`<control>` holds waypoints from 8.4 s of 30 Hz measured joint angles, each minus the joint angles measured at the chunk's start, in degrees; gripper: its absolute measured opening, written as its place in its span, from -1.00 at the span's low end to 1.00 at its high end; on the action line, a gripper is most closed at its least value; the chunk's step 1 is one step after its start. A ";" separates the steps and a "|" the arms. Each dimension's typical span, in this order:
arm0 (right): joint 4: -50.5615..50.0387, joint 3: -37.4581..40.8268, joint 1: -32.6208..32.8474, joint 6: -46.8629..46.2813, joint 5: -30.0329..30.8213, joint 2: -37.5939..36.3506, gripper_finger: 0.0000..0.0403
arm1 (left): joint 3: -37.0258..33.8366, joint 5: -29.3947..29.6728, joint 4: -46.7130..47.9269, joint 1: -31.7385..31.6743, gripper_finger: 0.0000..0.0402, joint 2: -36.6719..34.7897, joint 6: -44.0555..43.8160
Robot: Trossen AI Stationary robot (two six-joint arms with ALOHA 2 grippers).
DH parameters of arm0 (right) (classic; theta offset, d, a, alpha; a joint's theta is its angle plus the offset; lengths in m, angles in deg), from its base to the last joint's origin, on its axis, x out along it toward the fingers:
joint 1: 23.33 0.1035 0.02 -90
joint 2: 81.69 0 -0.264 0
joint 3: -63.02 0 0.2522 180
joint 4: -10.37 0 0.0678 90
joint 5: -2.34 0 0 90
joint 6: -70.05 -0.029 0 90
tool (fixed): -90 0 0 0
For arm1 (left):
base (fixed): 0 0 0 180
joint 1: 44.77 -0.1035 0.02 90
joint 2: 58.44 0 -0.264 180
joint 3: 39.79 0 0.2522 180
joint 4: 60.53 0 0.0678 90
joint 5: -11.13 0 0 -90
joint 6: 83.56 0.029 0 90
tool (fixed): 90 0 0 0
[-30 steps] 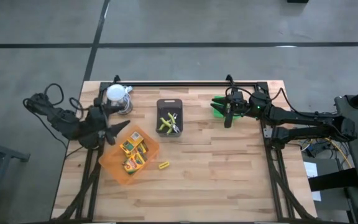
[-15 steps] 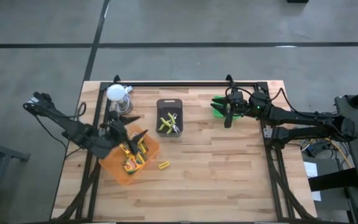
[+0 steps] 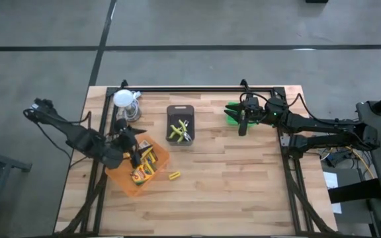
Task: Pick & Place School Supplies
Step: Adjust the orange bin, then put the yellow eraser into the green bin
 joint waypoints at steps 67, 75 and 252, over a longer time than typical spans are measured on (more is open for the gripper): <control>0.00 0.00 0.00 0.00 0.04 -0.04 -0.58 | -9.44 -54.60 19.97 -50.03 0.43 9.98 2.36; 0.01 0.00 0.00 0.00 0.04 -0.04 -0.60 | -9.45 -48.69 19.07 -50.03 0.42 13.24 1.29; 0.00 0.00 0.00 0.00 0.04 -0.02 -0.59 | -10.50 15.14 -51.47 2.71 -0.20 25.31 -6.07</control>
